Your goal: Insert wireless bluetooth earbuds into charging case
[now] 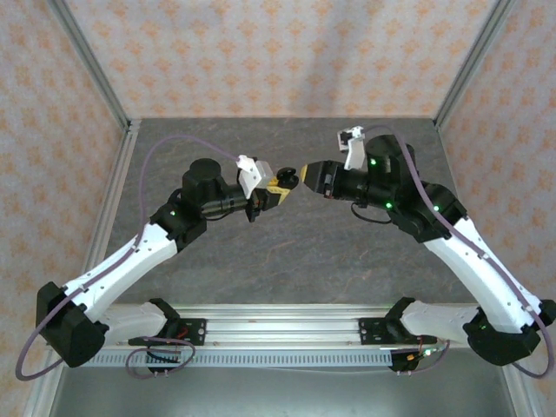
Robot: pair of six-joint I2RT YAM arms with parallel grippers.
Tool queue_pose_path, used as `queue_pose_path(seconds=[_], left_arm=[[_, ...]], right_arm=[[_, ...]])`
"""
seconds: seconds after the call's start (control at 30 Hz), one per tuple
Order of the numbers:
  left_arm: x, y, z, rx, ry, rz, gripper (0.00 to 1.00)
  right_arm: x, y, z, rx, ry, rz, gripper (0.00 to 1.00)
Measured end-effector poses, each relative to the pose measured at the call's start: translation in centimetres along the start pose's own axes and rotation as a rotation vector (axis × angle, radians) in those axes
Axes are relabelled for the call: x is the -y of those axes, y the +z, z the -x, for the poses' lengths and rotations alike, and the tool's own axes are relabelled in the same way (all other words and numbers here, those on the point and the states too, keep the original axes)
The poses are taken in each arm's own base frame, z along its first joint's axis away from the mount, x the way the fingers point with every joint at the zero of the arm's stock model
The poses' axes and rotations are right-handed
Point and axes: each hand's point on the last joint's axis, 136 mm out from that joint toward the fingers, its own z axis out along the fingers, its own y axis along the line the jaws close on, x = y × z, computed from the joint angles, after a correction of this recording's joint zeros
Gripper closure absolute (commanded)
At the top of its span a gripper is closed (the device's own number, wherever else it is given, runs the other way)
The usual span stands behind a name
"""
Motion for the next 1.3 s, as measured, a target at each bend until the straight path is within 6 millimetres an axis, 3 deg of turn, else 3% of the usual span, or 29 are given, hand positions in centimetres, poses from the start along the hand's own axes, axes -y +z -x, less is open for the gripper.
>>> queue_pose_path(seconds=[0.13, 0.33, 0.87, 1.3], left_arm=[[-0.4, -0.2, -0.1, -0.005, 0.01, 0.031, 1.0], [-1.0, -0.4, -0.5, -0.028, 0.027, 0.07, 1.0], [-1.1, -0.7, -1.4, -0.073, 0.064, 0.1, 1.0], [-0.9, -0.7, -2.6, -0.126, 0.087, 0.103, 1.0]], right_arm=[[0.5, 1.6, -1.3, -0.064, 0.026, -0.03, 0.64], [0.4, 3.4, -1.6, -0.103, 0.028, -0.057, 0.62], [2.2, 5.8, -1.6, -0.152, 0.011, -0.164, 0.63], [2.8, 7.3, -1.9, -0.195, -0.009, -0.196, 0.7]])
